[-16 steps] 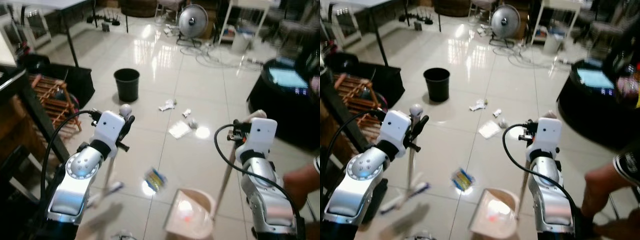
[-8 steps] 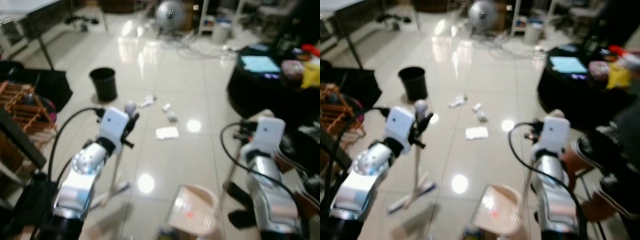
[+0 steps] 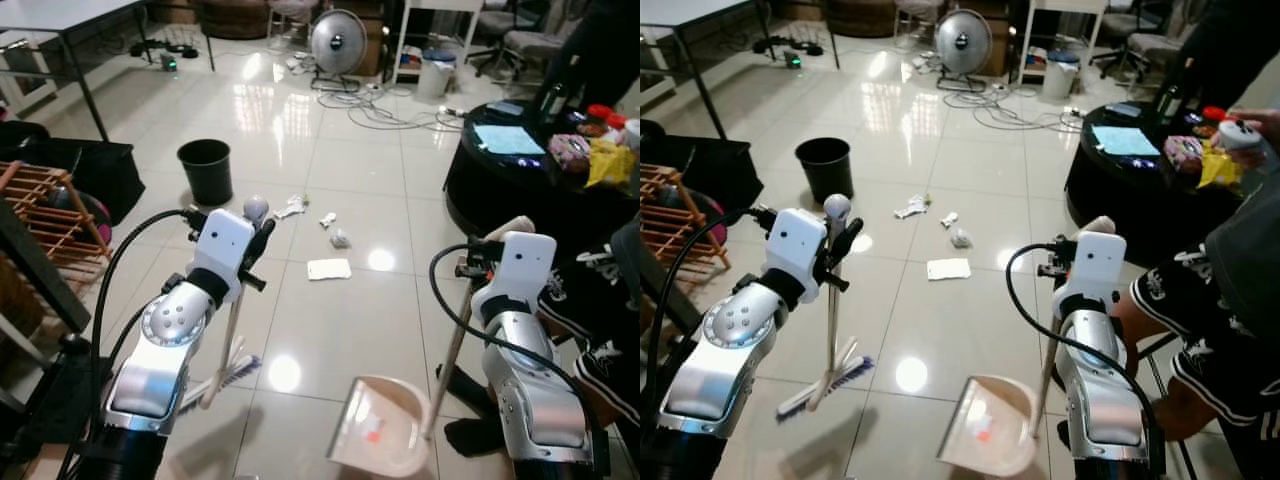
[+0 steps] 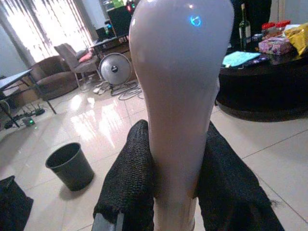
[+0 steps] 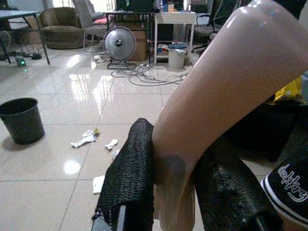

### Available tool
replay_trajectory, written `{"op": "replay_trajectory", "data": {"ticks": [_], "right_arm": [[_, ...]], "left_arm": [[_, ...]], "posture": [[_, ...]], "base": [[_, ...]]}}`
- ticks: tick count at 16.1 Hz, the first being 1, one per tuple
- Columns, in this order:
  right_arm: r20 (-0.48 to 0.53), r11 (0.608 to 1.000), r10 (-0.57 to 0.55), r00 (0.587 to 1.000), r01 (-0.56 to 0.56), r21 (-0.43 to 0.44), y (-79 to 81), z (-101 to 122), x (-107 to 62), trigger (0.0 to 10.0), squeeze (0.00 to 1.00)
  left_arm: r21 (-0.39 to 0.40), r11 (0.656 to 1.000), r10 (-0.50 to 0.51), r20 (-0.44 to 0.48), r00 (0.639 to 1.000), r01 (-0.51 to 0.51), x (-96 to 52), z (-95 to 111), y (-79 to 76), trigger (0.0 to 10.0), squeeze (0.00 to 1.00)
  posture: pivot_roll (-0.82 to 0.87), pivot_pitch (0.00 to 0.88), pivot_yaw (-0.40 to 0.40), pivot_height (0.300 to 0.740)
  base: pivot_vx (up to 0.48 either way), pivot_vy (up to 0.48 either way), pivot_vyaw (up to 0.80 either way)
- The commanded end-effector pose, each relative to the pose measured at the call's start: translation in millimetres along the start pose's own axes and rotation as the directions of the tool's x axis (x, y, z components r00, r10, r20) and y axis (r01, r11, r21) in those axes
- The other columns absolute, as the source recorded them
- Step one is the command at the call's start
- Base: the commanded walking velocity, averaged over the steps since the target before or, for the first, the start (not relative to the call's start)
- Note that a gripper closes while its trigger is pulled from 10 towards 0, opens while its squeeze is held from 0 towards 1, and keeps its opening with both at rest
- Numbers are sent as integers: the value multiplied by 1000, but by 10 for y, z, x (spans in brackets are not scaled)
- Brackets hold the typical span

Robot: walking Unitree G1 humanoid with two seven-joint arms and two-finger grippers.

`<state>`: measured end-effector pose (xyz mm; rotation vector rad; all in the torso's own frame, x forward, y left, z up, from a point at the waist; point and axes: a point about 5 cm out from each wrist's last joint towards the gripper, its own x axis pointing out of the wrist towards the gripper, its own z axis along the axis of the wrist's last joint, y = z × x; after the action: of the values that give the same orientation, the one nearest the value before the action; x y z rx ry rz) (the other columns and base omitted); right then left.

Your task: Sweep floor

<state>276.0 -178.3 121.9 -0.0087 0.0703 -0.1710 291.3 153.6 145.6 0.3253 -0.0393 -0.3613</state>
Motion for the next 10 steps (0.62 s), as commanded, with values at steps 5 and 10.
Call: {"op": "replay_trajectory", "data": {"ticks": [5,10], "right_arm": [[31,999,6,999,-5,-35,15,34,16,10000,0],[58,1000,22,998,-22,-10,22,84,26,10000,0]], "left_arm": [[27,999,17,47,999,-18,-14,77,4,10000,0],[11,1000,5,85,996,-6,34,153,-48,10000,0]], "posture": [[97,0,-22,740],[96,0,-26,740]], "base": [[0,0,0],[237,0,0]]}}
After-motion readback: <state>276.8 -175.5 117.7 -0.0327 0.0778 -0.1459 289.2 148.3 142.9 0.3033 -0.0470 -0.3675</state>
